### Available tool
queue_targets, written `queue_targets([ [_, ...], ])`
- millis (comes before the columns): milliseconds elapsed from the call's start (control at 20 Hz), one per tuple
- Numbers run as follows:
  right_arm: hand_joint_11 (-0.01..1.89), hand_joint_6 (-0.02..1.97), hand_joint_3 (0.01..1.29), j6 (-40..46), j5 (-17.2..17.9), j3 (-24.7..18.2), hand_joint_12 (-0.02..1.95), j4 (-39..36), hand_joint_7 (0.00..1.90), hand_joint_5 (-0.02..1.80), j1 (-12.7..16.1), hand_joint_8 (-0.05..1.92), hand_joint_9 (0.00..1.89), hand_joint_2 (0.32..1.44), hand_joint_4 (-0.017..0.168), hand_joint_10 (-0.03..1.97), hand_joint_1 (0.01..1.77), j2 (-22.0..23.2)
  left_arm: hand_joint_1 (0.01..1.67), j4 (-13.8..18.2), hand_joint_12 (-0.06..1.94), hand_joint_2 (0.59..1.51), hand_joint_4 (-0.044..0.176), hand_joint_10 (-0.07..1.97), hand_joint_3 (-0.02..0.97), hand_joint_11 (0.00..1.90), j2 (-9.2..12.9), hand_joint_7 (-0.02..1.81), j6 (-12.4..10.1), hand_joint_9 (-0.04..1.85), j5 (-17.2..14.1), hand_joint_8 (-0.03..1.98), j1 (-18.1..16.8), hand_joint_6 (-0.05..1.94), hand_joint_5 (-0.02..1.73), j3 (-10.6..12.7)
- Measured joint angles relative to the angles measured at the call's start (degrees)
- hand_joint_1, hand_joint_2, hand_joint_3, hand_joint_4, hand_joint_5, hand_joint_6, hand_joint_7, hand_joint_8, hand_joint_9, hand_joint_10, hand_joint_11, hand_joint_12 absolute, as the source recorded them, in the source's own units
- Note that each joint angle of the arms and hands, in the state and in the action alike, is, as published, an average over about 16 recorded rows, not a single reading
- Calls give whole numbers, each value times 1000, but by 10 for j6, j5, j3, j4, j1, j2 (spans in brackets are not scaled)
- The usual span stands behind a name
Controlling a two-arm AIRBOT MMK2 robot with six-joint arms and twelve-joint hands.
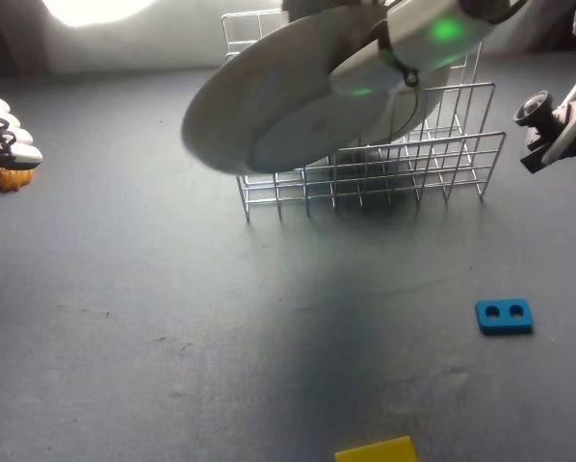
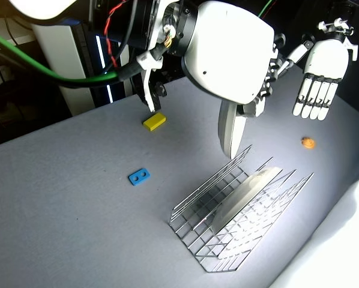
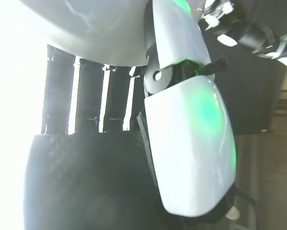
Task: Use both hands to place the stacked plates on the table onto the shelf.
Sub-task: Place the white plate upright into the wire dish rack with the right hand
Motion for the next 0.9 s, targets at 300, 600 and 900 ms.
queue_targets([
  [300, 922, 862, 15, 8, -8, 35, 984, 11, 1083, 943, -1, 786, 1056, 988, -8, 970, 1379, -4, 25, 0, -10, 1153, 2, 14, 16, 14, 0, 17, 0, 16, 0, 20, 0, 7, 15, 0],
  [600, 913, 862, 15, 9, -10, 71, 1002, 28, 1071, 937, -10, 812, 1051, 989, -8, 989, 1379, -17, 25, 2, -10, 1154, 2, 14, 16, 14, 0, 17, 0, 16, 0, 20, -1, 7, 18, 0],
  [900, 903, 862, 15, 9, -15, 107, 1020, 52, 1058, 932, -25, 843, 1049, 989, -8, 1004, 1379, -37, 25, 4, -10, 1155, 2, 14, 16, 14, 0, 21, 0, 16, 0, 19, -1, 6, 20, -1],
])
